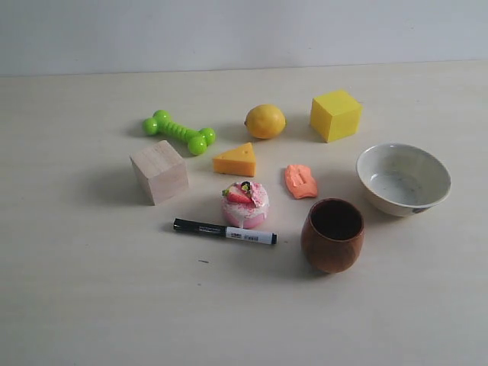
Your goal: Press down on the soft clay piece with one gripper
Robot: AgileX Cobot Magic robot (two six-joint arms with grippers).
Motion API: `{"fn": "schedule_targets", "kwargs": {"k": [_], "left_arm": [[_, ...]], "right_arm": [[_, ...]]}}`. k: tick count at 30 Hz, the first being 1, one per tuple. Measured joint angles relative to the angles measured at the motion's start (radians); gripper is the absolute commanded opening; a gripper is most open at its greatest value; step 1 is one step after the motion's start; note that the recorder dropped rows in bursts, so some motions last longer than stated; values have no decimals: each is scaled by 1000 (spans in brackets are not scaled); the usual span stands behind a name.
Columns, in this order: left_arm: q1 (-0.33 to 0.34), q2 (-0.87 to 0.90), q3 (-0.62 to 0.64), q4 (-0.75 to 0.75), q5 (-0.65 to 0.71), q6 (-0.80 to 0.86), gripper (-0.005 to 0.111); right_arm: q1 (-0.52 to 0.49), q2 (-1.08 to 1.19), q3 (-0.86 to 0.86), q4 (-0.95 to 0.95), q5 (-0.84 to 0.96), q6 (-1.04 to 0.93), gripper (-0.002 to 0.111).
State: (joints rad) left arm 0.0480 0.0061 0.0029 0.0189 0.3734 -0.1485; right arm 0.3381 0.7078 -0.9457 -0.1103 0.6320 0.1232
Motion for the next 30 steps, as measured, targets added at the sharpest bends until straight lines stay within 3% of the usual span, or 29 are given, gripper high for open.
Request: {"fn": "schedule_targets", "kwargs": {"k": [6,12,18,30], "left_arm": [[0,0,0,0,0,0,0],[0,0,0,0,0,0,0],[0,0,0,0,0,0,0],[0,0,0,0,0,0,0]], "right_arm": [[-251,-147,125,-16,-11,4,0],[-412,-319,294,-19,-66,4,0],[-436,-459,470,-19,-184,2,0],[-436,-501,696,-17,-354,67,0]]}}
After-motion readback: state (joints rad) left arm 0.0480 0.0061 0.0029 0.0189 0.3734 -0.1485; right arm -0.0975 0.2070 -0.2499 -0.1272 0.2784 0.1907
